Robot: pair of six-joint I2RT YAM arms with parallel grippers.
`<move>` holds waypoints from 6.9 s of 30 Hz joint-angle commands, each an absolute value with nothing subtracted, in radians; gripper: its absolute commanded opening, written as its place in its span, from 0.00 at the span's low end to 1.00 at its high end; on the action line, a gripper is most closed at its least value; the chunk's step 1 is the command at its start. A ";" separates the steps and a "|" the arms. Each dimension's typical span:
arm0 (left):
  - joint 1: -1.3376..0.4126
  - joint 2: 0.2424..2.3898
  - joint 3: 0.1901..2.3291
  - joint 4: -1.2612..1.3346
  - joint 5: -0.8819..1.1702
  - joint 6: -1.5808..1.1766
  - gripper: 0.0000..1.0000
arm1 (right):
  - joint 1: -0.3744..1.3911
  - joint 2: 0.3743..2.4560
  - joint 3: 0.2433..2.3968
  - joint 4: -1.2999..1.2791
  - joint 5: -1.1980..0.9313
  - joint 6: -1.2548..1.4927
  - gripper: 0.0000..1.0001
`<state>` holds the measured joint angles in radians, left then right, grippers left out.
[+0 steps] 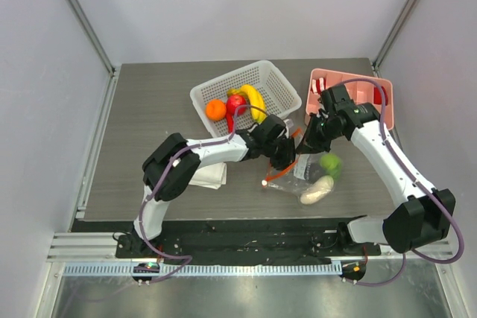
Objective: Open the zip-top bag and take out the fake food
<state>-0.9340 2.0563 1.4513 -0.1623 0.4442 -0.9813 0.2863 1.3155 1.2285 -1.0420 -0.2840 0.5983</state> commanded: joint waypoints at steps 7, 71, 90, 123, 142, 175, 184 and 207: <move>-0.928 1.943 1.307 0.037 0.444 -1.039 0.27 | 0.337 1.249 1.196 -0.876 -0.502 0.827 0.01; -1.075 2.019 1.309 -0.377 0.104 -0.506 0.62 | 0.337 1.143 1.020 -0.919 -0.407 0.726 0.01; -1.075 1.790 1.568 -0.604 0.052 -0.405 0.04 | 0.337 1.209 1.339 -1.136 -0.186 0.640 0.01; -0.920 1.554 1.298 0.095 0.353 -0.468 0.00 | 0.259 1.207 1.330 -1.189 -0.272 0.614 0.01; -0.579 1.666 1.459 0.085 0.302 -1.095 0.00 | 0.178 1.204 1.356 -1.218 -0.245 0.503 0.01; -0.592 1.611 1.614 -0.348 0.357 -0.685 0.63 | 0.179 1.235 1.367 -1.177 -0.261 0.460 0.01; -0.933 1.523 1.531 -0.261 0.262 -0.632 0.37 | 0.184 1.272 1.420 -1.187 -0.258 0.436 0.01; -1.060 1.836 1.626 -0.430 -0.042 -0.514 0.15 | 0.287 1.256 1.433 -1.178 -0.296 0.546 0.01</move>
<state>-1.0214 1.8324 1.5875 -0.4286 0.1200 -0.5896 0.2512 1.2743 1.3884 -1.1995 -0.2752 0.4976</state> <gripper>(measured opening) 0.155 0.022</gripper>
